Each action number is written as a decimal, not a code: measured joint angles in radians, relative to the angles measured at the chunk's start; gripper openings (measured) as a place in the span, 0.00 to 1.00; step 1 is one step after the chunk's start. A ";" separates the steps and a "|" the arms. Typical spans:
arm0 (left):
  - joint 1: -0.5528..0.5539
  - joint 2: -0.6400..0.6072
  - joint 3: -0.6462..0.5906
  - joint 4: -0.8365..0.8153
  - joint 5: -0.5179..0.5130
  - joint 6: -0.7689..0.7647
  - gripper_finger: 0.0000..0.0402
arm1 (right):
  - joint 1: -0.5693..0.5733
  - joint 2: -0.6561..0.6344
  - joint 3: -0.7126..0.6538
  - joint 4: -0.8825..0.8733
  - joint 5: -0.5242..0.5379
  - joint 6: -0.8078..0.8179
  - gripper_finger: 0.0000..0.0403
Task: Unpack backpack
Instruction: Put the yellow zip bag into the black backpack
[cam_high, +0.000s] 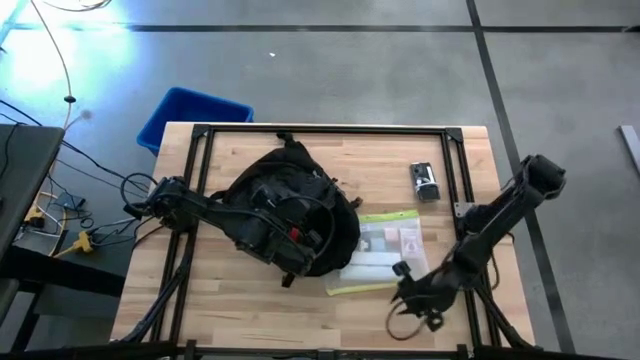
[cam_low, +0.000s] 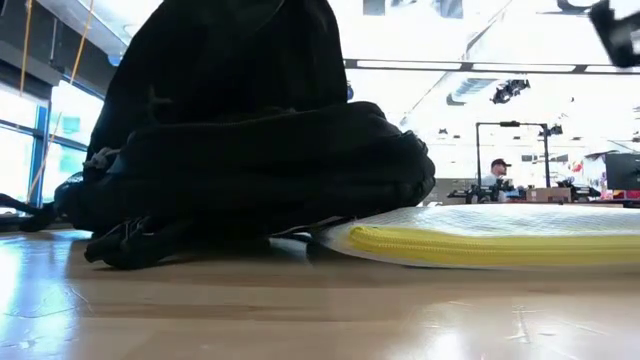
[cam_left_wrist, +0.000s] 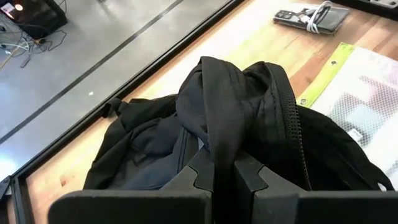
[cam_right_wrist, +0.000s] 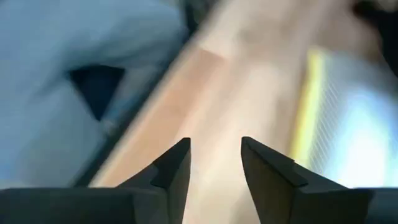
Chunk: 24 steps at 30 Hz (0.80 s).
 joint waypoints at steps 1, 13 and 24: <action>-0.001 0.000 0.000 0.000 0.002 0.006 0.00 | 0.005 0.021 0.000 -0.022 0.012 0.020 0.36; -0.001 0.000 -0.001 -0.001 0.021 0.024 0.00 | 0.034 0.223 0.153 -0.276 0.108 -0.107 0.60; -0.001 0.000 -0.001 -0.001 0.029 0.032 0.00 | 0.073 0.423 0.334 -0.813 0.226 0.332 0.60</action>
